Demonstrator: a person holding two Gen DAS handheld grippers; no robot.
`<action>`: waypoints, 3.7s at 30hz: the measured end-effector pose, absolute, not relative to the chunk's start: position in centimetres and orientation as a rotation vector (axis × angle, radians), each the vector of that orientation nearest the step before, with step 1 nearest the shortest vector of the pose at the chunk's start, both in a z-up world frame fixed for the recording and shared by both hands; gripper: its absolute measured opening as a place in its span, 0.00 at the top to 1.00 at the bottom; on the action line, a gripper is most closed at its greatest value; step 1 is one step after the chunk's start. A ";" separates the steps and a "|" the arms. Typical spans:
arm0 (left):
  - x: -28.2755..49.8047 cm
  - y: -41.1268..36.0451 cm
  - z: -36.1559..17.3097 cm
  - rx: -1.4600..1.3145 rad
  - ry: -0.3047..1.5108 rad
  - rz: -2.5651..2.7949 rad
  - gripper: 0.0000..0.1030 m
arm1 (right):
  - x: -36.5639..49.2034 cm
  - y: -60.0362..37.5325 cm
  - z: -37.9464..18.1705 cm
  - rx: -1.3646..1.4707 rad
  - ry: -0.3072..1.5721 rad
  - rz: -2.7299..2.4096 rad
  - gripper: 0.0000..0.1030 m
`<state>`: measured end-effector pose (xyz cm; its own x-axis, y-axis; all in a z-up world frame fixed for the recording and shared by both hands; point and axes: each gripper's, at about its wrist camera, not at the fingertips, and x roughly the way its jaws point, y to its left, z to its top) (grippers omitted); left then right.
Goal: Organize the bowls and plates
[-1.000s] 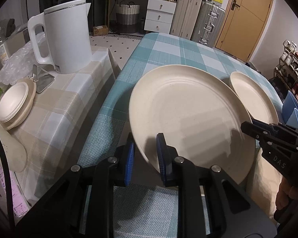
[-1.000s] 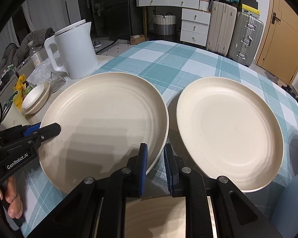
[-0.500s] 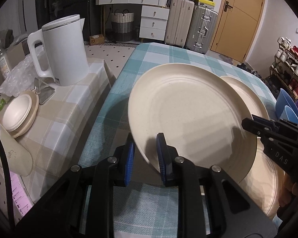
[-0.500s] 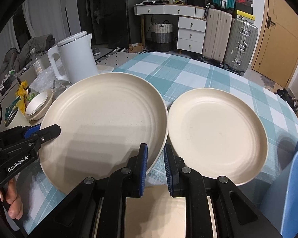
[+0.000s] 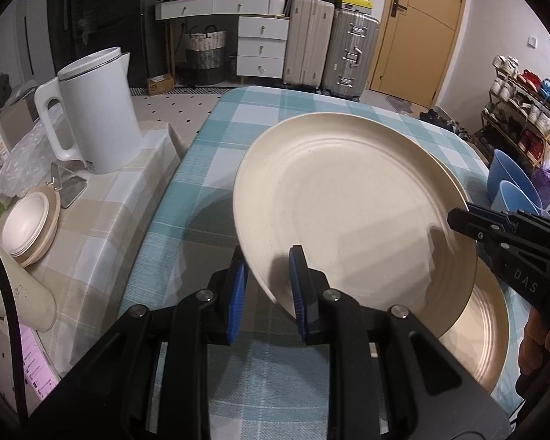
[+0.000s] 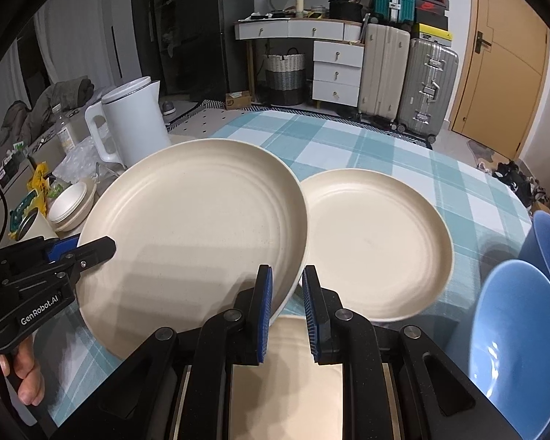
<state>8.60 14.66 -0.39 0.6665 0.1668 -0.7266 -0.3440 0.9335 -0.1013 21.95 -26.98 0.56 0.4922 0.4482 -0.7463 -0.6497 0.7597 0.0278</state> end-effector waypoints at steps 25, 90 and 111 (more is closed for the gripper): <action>8.3 8.5 1.4 -0.090 0.830 0.154 0.79 | 18.2 -33.9 2.5 -0.208 0.819 0.562 0.83; 7.6 1.7 -2.9 0.236 0.997 -0.078 0.73 | 11.8 -40.3 -1.5 -0.175 0.914 0.442 0.80; 7.2 0.6 -4.0 0.321 1.023 -0.074 0.73 | 11.3 -39.2 -2.5 -0.236 0.913 0.420 0.76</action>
<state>7.21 0.58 -3.95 0.5225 0.0886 -0.8480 0.2099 0.9506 0.2286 11.29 -39.23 -2.46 0.5382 0.2504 -0.8048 -0.4473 0.8941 -0.0209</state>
